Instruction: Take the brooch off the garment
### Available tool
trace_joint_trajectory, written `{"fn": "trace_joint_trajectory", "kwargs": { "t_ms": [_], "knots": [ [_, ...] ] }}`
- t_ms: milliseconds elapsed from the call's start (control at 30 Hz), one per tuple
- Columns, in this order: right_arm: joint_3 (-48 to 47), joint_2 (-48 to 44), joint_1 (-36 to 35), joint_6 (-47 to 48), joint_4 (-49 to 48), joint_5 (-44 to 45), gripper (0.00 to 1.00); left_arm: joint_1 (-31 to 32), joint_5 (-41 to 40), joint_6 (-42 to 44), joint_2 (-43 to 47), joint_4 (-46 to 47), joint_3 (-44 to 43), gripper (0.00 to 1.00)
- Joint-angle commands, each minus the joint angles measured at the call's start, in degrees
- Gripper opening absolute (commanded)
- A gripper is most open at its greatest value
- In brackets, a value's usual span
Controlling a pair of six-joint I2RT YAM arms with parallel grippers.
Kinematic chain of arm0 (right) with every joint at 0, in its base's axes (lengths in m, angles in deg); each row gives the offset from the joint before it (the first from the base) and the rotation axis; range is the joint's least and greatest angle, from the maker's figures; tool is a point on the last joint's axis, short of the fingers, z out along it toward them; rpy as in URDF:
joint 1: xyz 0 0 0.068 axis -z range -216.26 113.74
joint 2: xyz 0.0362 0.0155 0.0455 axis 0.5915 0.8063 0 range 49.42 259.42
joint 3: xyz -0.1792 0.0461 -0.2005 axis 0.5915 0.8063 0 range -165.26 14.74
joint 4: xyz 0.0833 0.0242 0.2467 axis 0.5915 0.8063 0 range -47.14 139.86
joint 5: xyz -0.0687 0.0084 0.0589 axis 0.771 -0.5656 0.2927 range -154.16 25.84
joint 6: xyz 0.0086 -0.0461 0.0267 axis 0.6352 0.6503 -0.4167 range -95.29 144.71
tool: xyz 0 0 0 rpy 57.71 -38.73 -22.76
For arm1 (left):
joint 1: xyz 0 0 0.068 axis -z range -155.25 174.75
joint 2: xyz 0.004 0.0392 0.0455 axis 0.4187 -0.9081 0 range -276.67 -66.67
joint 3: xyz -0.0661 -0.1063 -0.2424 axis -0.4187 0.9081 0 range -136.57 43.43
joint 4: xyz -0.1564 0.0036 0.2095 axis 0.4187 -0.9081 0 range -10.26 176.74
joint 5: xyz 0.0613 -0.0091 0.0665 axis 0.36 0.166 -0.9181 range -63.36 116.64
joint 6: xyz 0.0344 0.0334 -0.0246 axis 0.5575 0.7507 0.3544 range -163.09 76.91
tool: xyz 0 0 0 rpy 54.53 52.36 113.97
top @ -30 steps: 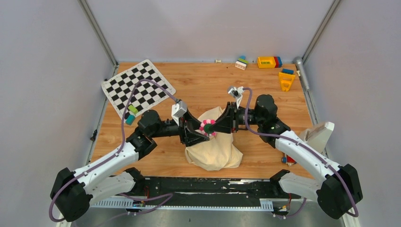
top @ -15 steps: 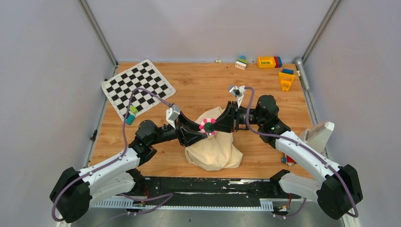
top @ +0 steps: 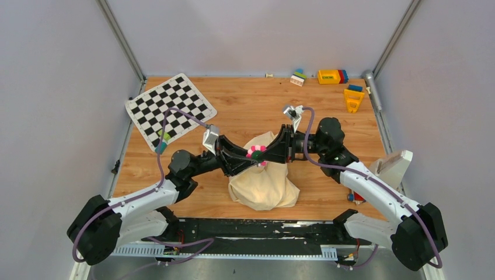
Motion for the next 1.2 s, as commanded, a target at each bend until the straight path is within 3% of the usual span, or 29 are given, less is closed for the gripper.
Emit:
{"fn": "trace_joint_trajectory", "kwargs": {
  "t_ms": [0, 433, 567, 867, 1033, 1167],
  "knots": [
    [0.5, -1.3, 0.2, -0.3, -2.8, 0.2, 0.00, 0.2, 0.0, -1.2, -1.0, 4.8, -0.6, 0.43],
    [0.6, -1.7, 0.2, -0.1, -3.2, -1.5, 0.00, 0.1, 0.5, -0.9, -0.9, 3.7, -1.3, 0.27],
    [0.5, -1.6, 0.2, 0.0, -3.1, -2.1, 0.00, 0.2, 1.2, -1.4, -1.7, 3.9, -1.8, 0.26],
    [0.8, -2.7, 0.3, 0.5, -1.6, 0.4, 0.00, 0.1, 0.9, -1.2, -0.7, 2.9, -1.7, 0.30],
    [0.8, -2.7, 0.7, -0.2, -0.3, 2.0, 0.00, 0.2, -0.7, 1.0, 2.1, -2.2, -1.2, 0.32],
    [0.8, -2.5, 1.7, -1.3, 1.6, 4.2, 0.00, 0.1, -1.6, 2.8, 4.3, -6.3, -1.2, 0.47]
  ]
}}
